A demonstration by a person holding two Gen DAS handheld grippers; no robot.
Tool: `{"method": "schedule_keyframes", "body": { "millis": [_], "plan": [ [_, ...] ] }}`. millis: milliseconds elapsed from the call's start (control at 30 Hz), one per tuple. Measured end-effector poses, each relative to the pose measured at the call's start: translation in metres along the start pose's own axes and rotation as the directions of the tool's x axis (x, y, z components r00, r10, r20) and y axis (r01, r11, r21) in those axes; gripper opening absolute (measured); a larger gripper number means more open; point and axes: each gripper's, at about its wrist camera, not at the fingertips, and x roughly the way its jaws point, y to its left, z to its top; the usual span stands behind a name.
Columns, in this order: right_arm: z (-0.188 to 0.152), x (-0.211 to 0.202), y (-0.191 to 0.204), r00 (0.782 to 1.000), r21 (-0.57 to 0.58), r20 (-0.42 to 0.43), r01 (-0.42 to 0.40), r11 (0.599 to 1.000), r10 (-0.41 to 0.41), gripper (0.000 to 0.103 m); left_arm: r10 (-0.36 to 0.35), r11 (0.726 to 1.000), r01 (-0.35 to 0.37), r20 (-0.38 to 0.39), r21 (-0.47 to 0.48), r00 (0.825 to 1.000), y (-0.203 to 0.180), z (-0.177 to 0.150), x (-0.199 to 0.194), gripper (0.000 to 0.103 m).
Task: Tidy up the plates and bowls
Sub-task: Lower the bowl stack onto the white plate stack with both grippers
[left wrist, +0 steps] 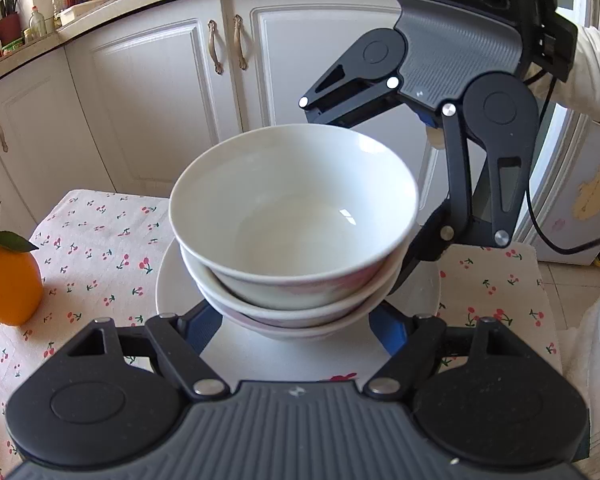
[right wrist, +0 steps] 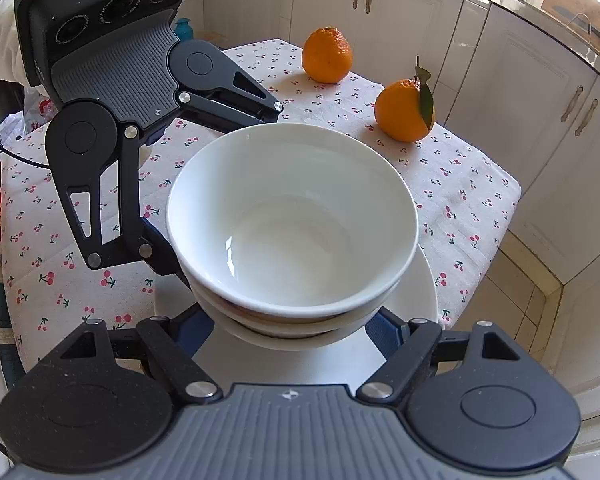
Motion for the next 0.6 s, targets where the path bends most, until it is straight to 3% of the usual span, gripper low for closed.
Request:
{"method": "schedule_keyframes", "body": {
  "millis": [467,600],
  "plan": [
    [-0.002,0.001,-0.005,1.0,0.042,0.012,0.001,0.999,-0.001,0.087,0.016,1.0,-0.016,0.003,0.01,1.0,-0.001,0.001,0.001,0.083],
    [-0.001,-0.007,-0.004,0.998,0.065,0.059,0.008,0.998,-0.012,0.103,0.043,0.999,-0.043,0.007,0.026,0.999,-0.007,0.001,-0.003,0.092]
  ]
}}
